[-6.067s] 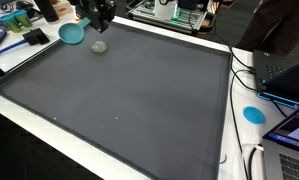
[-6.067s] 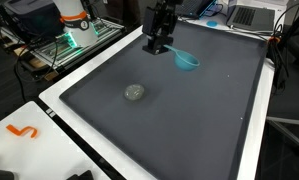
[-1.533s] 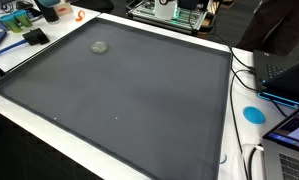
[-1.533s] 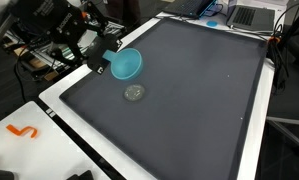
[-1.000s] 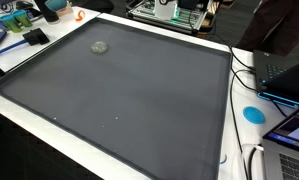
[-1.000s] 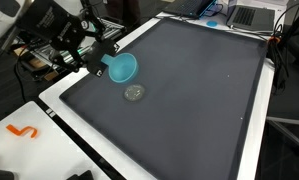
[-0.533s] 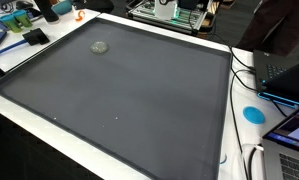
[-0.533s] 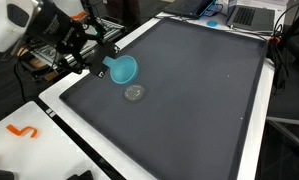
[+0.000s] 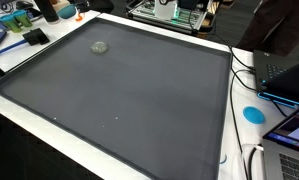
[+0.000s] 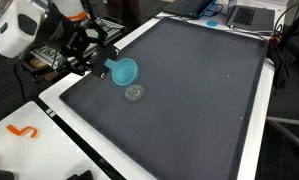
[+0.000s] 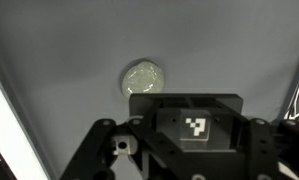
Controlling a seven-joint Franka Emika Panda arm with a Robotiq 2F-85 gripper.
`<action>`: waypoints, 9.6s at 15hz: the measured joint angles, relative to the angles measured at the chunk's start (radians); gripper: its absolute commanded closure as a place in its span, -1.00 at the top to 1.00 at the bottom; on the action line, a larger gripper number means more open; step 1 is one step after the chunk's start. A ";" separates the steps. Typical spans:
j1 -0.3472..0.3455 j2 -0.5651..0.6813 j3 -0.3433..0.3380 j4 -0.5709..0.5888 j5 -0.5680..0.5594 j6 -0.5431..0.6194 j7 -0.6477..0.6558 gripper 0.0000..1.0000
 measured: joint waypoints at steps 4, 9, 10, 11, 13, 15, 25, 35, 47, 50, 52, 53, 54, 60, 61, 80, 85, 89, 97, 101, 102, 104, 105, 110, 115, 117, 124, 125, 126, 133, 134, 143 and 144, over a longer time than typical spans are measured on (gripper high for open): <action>0.000 0.002 0.004 -0.010 0.001 0.001 0.000 -0.43; 0.000 0.002 0.012 -0.010 0.001 0.002 0.000 -0.43; 0.000 0.002 0.013 -0.010 0.001 0.002 0.000 -0.43; 0.000 0.001 0.014 -0.010 0.001 0.003 0.000 -0.43; 0.001 0.000 0.016 -0.010 0.001 0.004 0.000 -0.43; 0.001 -0.002 0.019 -0.009 0.001 0.005 0.000 -0.43; 0.008 -0.038 0.029 -0.006 -0.023 0.026 0.003 -0.43; 0.050 -0.174 0.067 -0.006 -0.230 0.046 0.126 -0.43; 0.134 -0.350 0.177 -0.005 -0.714 -0.012 0.450 -0.43; 0.160 -0.385 0.201 0.004 -0.776 -0.081 0.468 -0.43; 0.177 -0.403 0.213 0.015 -0.800 -0.130 0.471 -0.43; 0.186 -0.410 0.216 0.020 -0.807 -0.154 0.471 -0.43; 0.195 -0.417 0.219 0.024 -0.814 -0.172 0.471 -0.43; 0.210 -0.419 0.216 0.033 -0.821 -0.193 0.471 0.07; 0.210 -0.418 0.216 0.033 -0.821 -0.193 0.471 0.07; 0.195 -0.131 0.128 -0.041 -0.859 0.035 0.141 -0.43; 0.157 -0.032 0.112 -0.047 -0.858 0.106 0.020 -0.43; 0.133 0.038 0.112 -0.048 -0.849 0.166 -0.062 -0.43; 0.107 0.137 0.116 -0.048 -0.845 0.307 -0.149 -0.43; 0.094 0.160 0.119 -0.048 -0.816 0.345 -0.153 -0.43; 0.091 0.164 0.120 -0.048 -0.810 0.350 -0.153 -0.43; 0.088 0.172 0.120 -0.045 -0.807 0.353 -0.148 -0.43; 0.087 0.178 0.120 -0.043 -0.809 0.353 -0.137 -0.43; 0.091 0.204 0.120 -0.030 -0.863 0.353 -0.064 -0.43; 0.102 0.214 0.120 -0.021 -0.966 0.348 0.002 -0.43; 0.108 0.217 0.120 -0.017 -1.000 0.342 0.018 -0.43; 0.115 0.242 0.133 0.007 -1.022 0.316 0.024 -0.43; 0.115 0.246 0.135 0.011 -1.022 0.312 0.024 -0.43; 0.115 0.249 0.136 0.015 -1.022 0.309 0.024 -0.43; 0.115 0.262 0.135 0.038 -1.024 0.271 0.024 -0.43; 0.115 0.264 0.135 0.039 -1.024 0.269 0.024 -0.43; 0.115 0.277 0.148 0.061 -1.024 0.231 0.024 -0.43; 0.114 0.278 0.147 0.062 -1.024 0.231 0.024 -0.43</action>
